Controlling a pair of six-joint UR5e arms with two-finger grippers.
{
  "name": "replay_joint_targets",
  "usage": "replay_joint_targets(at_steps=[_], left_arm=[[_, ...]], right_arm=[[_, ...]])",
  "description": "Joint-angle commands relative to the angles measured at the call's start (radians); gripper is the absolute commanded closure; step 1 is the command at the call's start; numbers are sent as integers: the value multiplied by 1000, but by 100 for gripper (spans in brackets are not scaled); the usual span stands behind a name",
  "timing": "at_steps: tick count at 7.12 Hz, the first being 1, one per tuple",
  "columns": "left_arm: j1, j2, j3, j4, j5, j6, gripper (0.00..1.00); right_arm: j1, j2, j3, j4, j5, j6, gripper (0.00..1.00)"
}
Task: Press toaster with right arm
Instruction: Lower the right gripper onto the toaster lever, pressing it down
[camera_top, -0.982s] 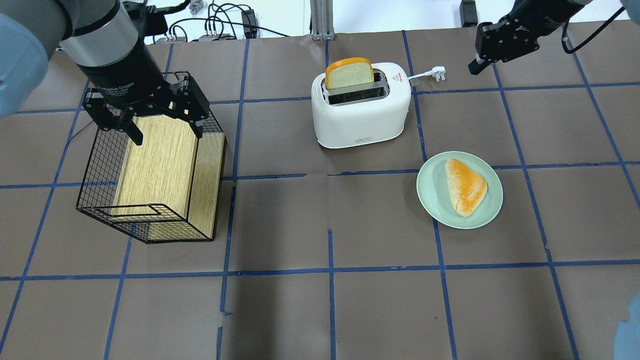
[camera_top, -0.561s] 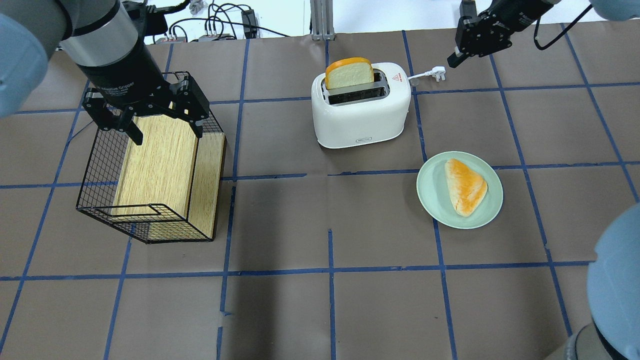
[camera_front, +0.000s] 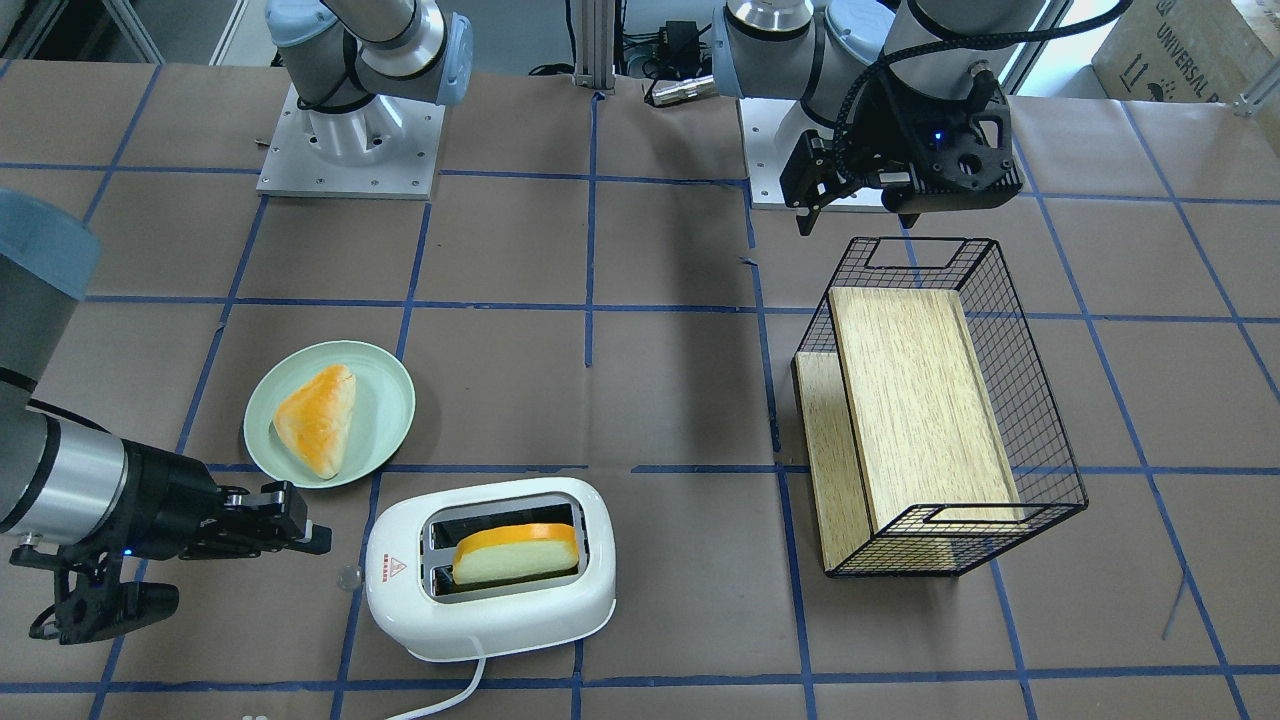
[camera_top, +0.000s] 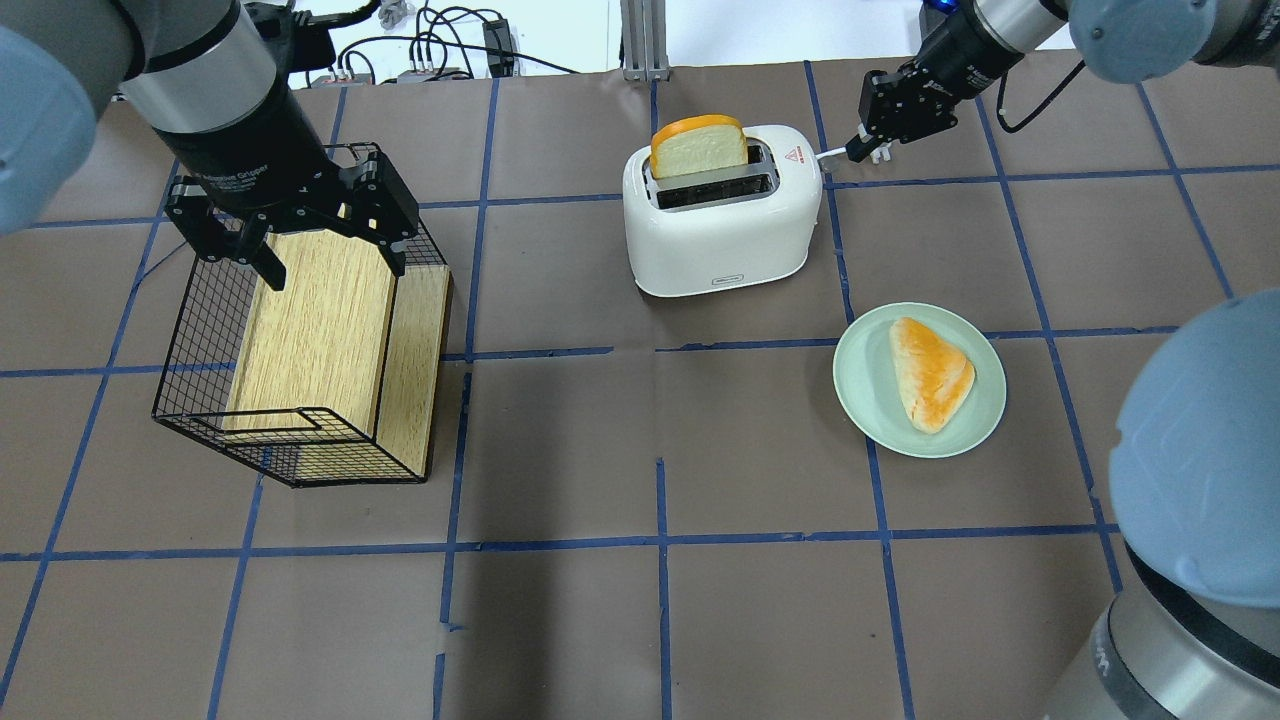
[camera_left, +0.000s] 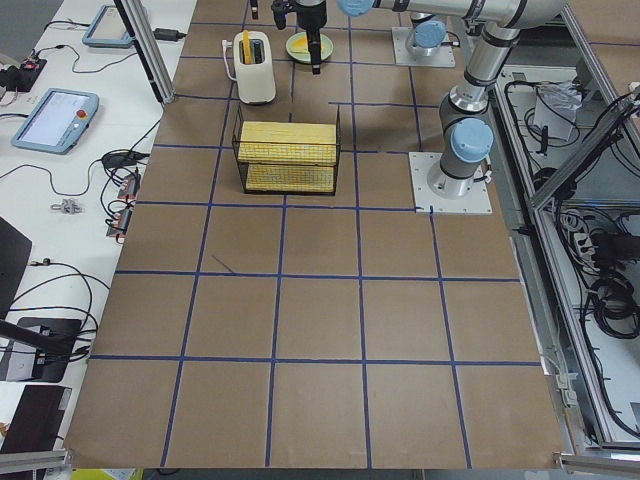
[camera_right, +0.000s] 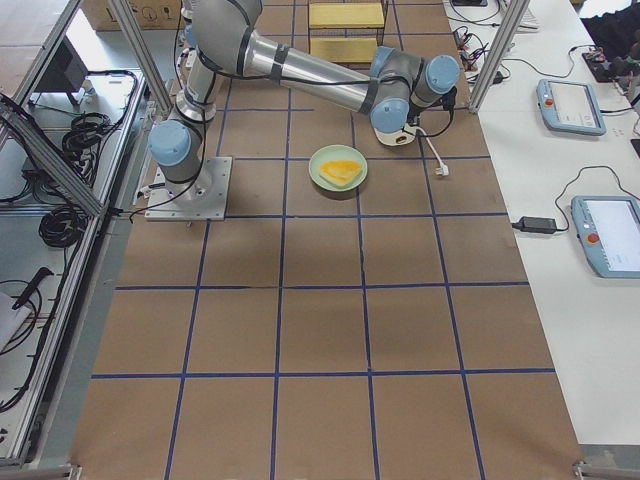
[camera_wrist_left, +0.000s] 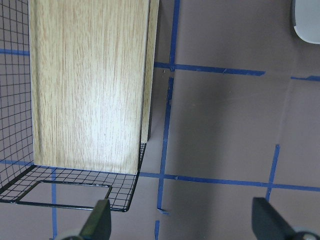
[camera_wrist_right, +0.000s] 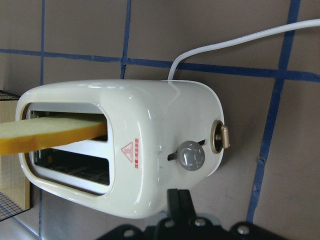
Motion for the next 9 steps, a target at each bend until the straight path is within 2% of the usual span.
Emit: replay_joint_targets(at_steps=[1,3,9], left_arm=[[0,0,-1,0,0,0,0],[0,0,1,1,0,0,0],[0,0,-1,0,0,0,0]], right_arm=[[2,52,-35,-8,3,1,95],[3,86,-106,1,2,4,95],[34,129,-107,-9,2,2,95]])
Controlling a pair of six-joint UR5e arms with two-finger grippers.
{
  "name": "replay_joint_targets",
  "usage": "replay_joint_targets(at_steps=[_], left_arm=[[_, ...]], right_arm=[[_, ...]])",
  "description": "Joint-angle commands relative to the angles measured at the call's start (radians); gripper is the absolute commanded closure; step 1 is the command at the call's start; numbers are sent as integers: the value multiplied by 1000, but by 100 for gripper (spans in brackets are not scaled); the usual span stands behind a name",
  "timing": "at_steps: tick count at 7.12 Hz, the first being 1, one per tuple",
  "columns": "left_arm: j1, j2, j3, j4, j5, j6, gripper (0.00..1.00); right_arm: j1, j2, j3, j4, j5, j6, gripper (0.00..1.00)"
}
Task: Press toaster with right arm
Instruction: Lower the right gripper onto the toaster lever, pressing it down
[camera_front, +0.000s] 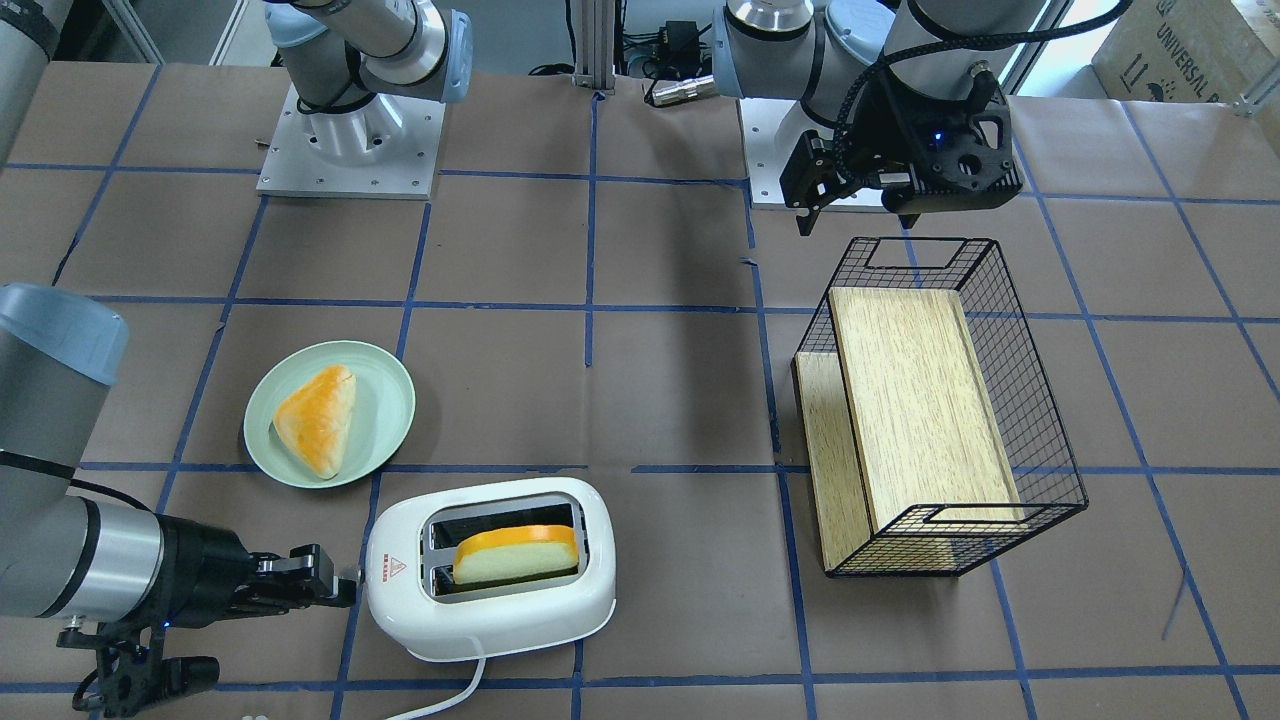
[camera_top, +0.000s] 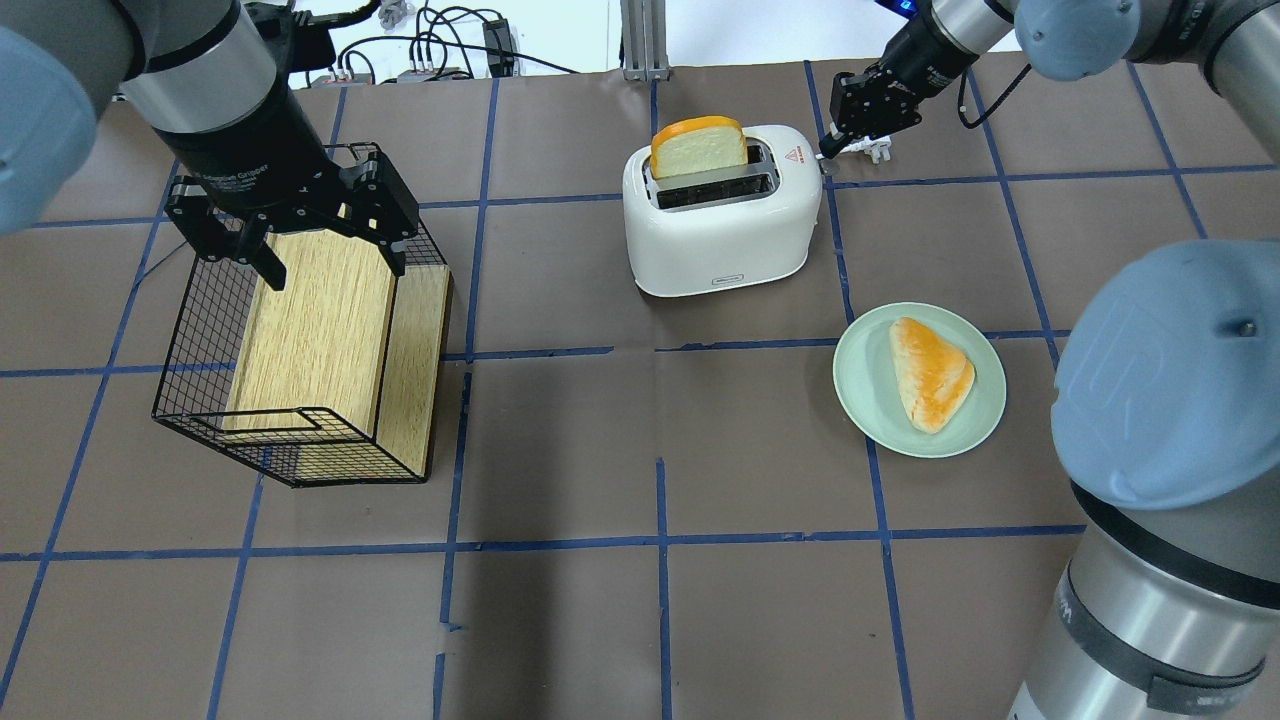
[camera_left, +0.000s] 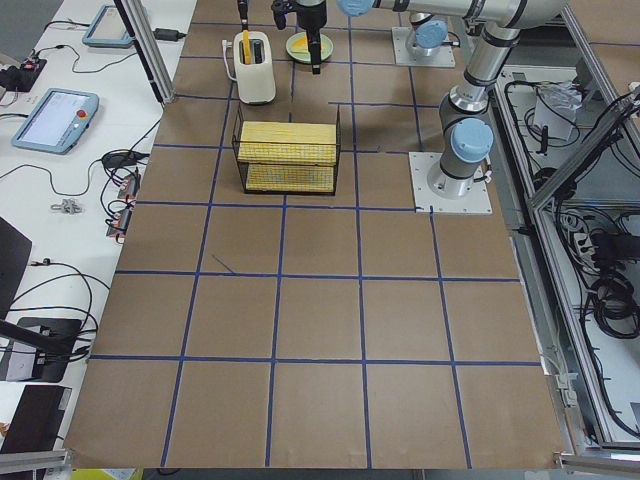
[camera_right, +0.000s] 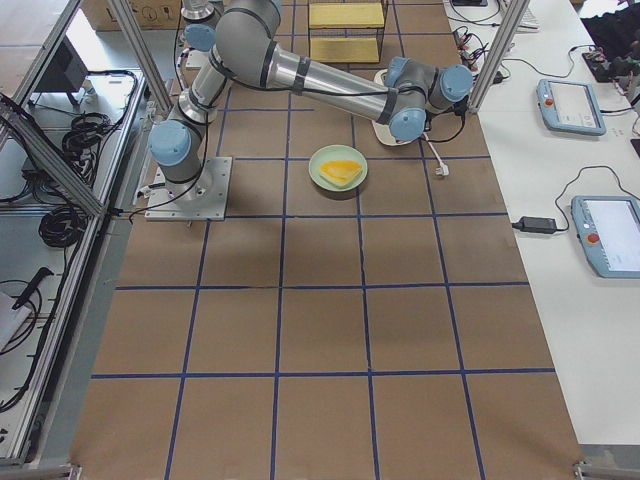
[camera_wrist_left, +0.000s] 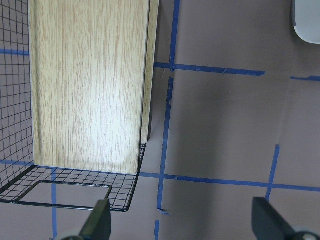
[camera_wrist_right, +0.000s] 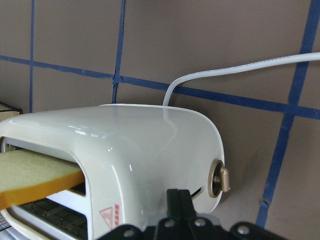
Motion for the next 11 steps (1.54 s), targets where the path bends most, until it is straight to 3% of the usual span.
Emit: replay_joint_targets(at_steps=[1,11], left_arm=[[0,0,0,0,0,0,0],[0,0,0,0,0,0,0]], right_arm=[[-5,9,1,2,-1,-3,95],[-28,54,24,-3,-4,-21,95]])
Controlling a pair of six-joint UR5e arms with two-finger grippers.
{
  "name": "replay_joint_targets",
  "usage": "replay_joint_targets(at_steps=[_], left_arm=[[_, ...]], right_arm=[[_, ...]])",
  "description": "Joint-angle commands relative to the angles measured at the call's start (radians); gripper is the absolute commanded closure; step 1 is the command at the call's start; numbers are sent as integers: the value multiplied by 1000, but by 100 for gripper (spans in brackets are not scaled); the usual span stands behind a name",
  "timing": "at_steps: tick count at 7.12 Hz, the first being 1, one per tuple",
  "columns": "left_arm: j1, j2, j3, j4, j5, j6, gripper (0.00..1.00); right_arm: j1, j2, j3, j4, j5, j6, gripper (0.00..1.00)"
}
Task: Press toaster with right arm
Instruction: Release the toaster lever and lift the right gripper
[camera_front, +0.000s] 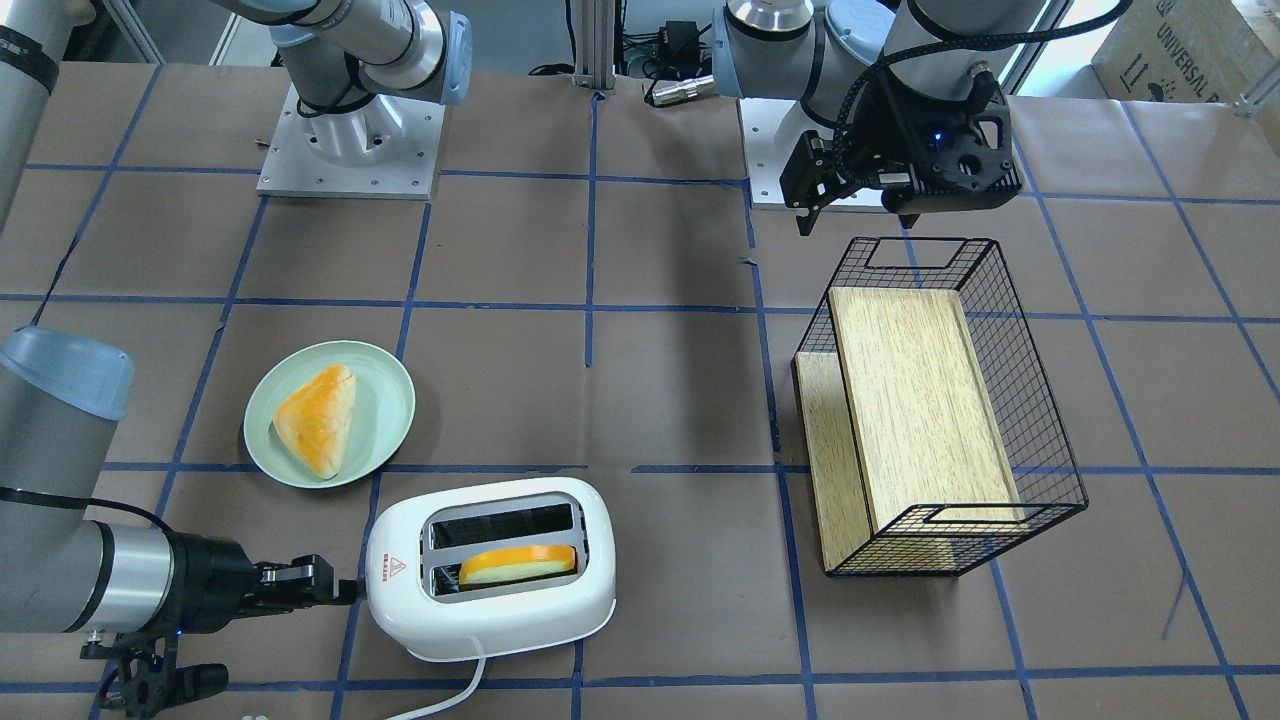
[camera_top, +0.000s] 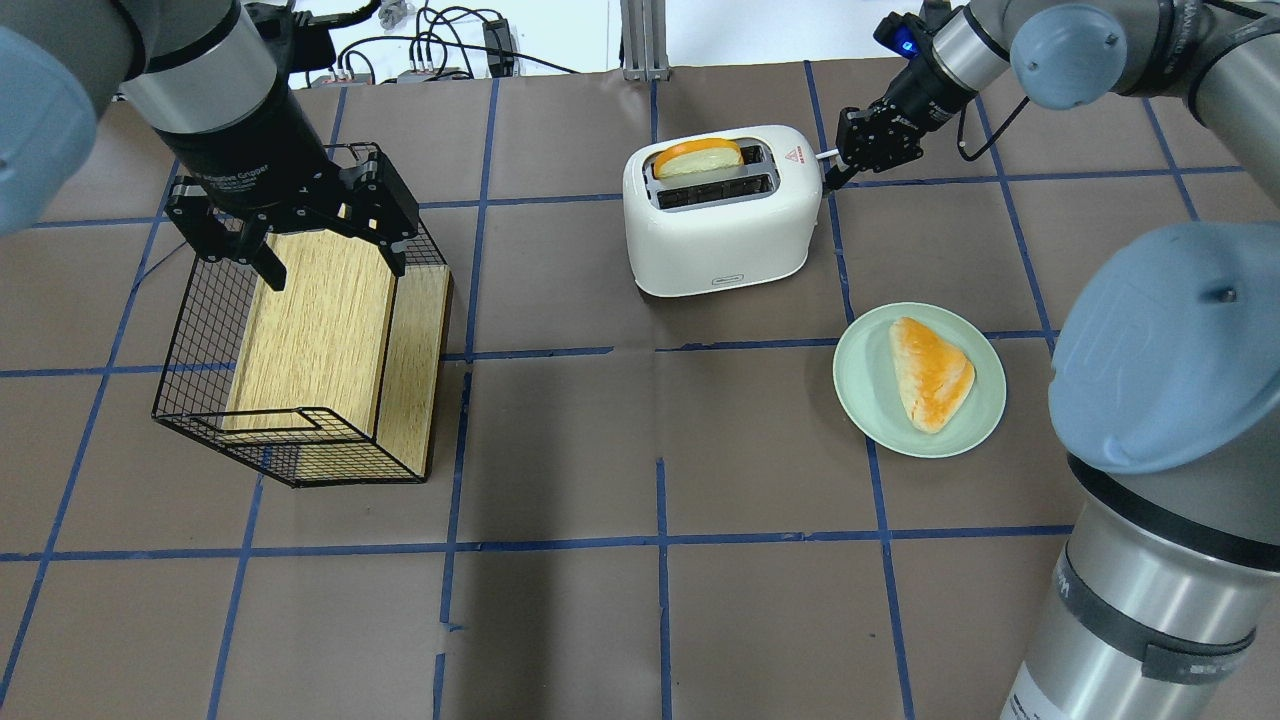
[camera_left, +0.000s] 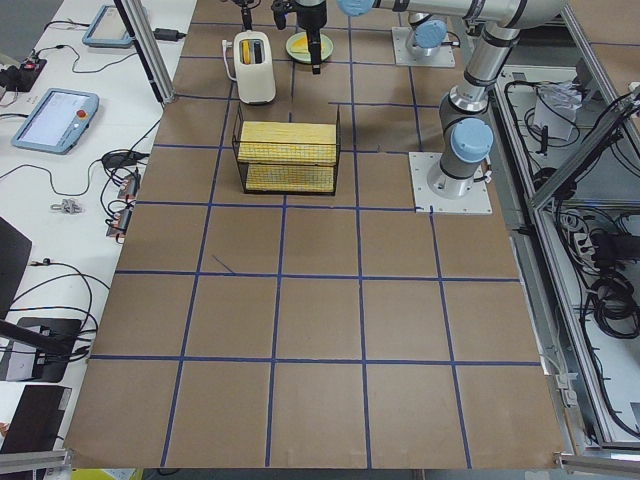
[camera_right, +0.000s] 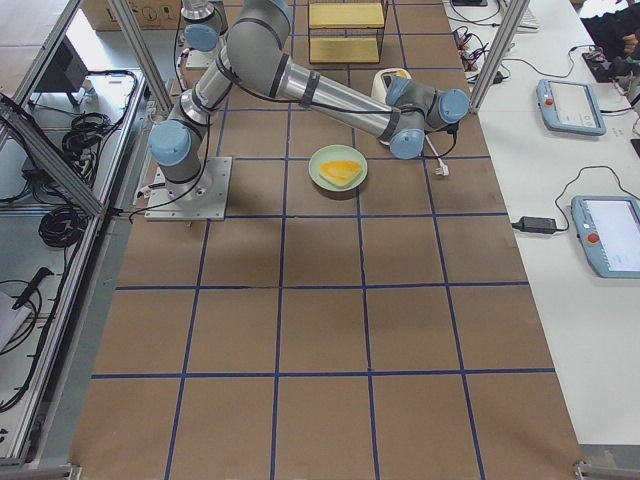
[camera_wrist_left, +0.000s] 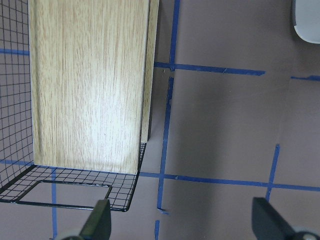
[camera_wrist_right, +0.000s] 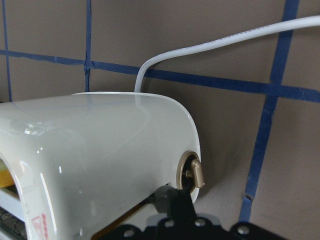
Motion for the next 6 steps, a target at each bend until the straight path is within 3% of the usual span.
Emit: replay_joint_targets(at_steps=[1,6], left_arm=[[0,0,0,1,0,0,0],[0,0,0,0,0,0,0]], right_arm=[[-4,10,-3,-4,0,-12,95],[-4,36,-11,-13,-2,-12,95]])
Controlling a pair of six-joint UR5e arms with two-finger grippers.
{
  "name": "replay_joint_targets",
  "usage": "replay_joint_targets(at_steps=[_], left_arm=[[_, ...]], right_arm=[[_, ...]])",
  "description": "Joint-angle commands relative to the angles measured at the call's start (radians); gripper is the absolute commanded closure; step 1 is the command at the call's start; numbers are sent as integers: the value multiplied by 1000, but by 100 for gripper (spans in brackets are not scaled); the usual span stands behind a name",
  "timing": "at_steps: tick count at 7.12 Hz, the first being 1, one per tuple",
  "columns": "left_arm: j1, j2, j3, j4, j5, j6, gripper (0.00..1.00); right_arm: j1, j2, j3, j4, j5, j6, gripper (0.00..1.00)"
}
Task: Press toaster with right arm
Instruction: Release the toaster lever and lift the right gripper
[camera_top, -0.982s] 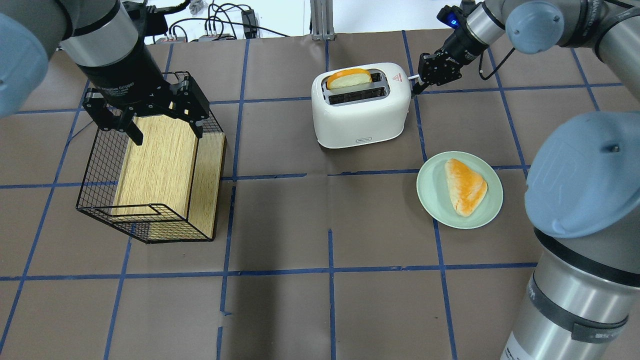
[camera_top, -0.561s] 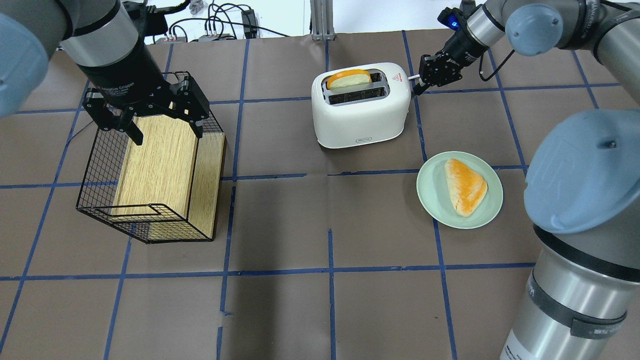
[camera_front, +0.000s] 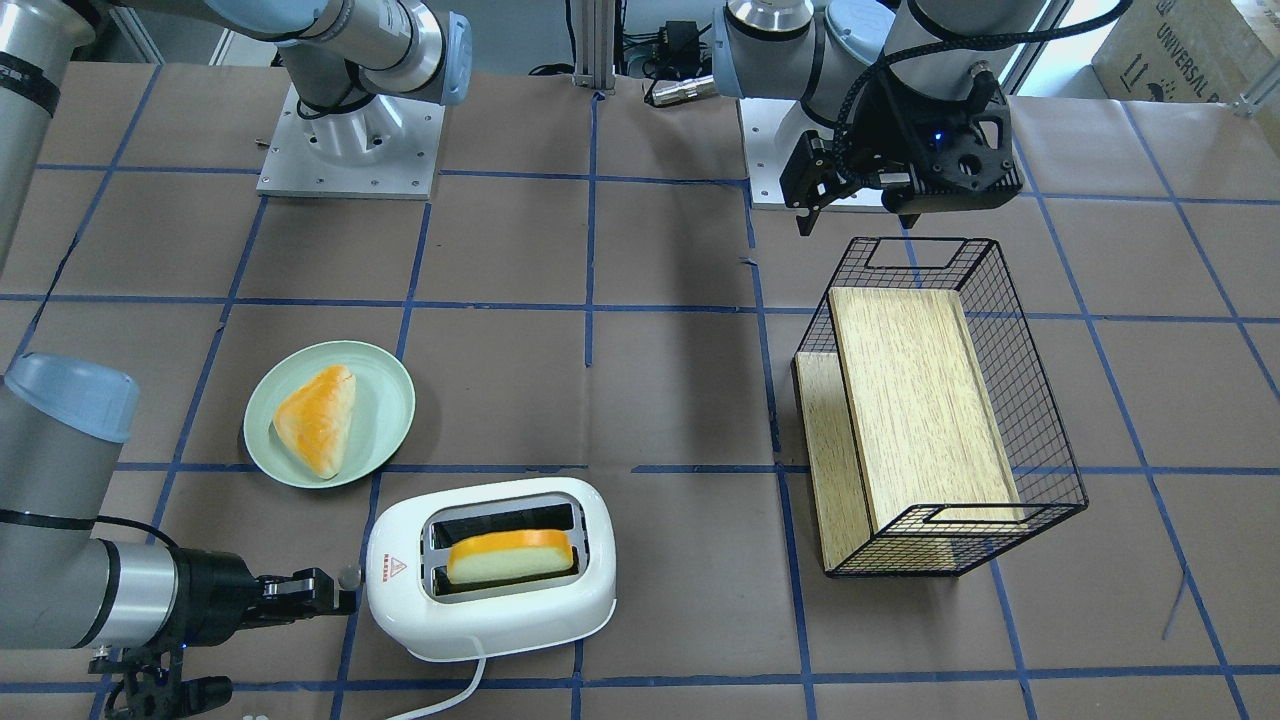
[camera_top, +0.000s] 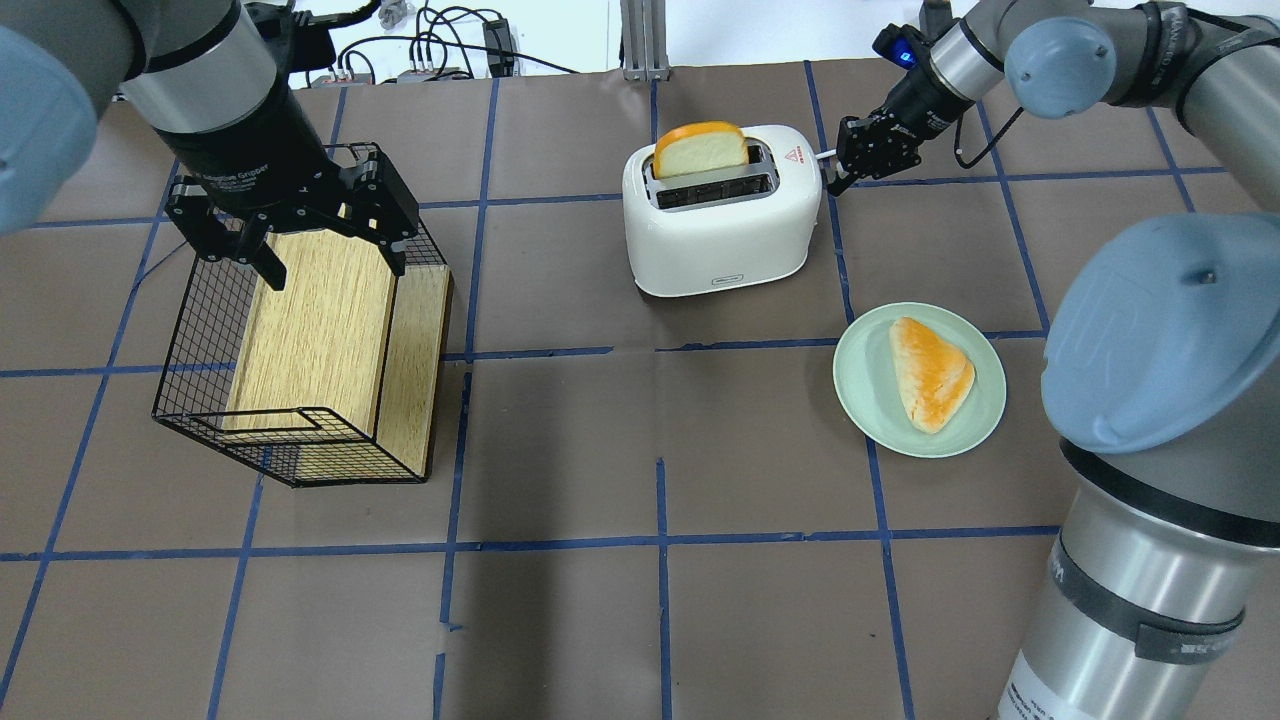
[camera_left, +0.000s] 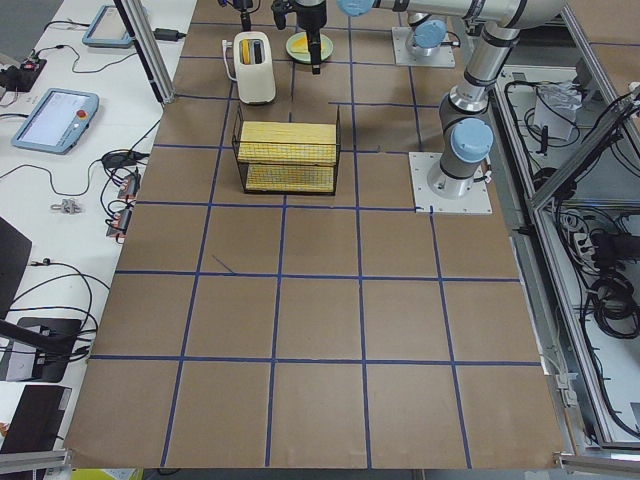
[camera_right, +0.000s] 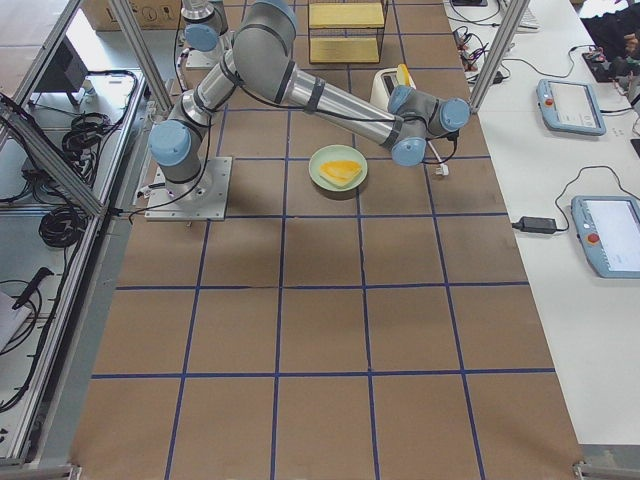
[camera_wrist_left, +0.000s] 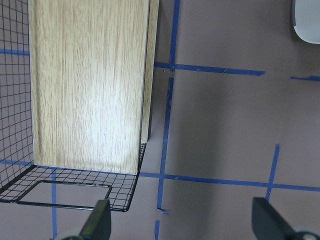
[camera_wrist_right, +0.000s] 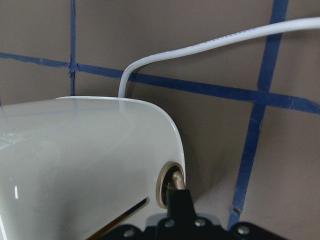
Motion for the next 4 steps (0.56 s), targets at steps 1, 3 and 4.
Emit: replay_joint_targets(at_steps=[1,3,4], left_arm=[[0,0,0,-1,0,0,0],[0,0,0,1,0,0,0],[0,0,0,1,0,0,0]], right_arm=[[5,-4,-7,-3,-7,5,95],[12,-45,-77,-16,-124,26,46],[49,-108,-152,5,-303,18,0]])
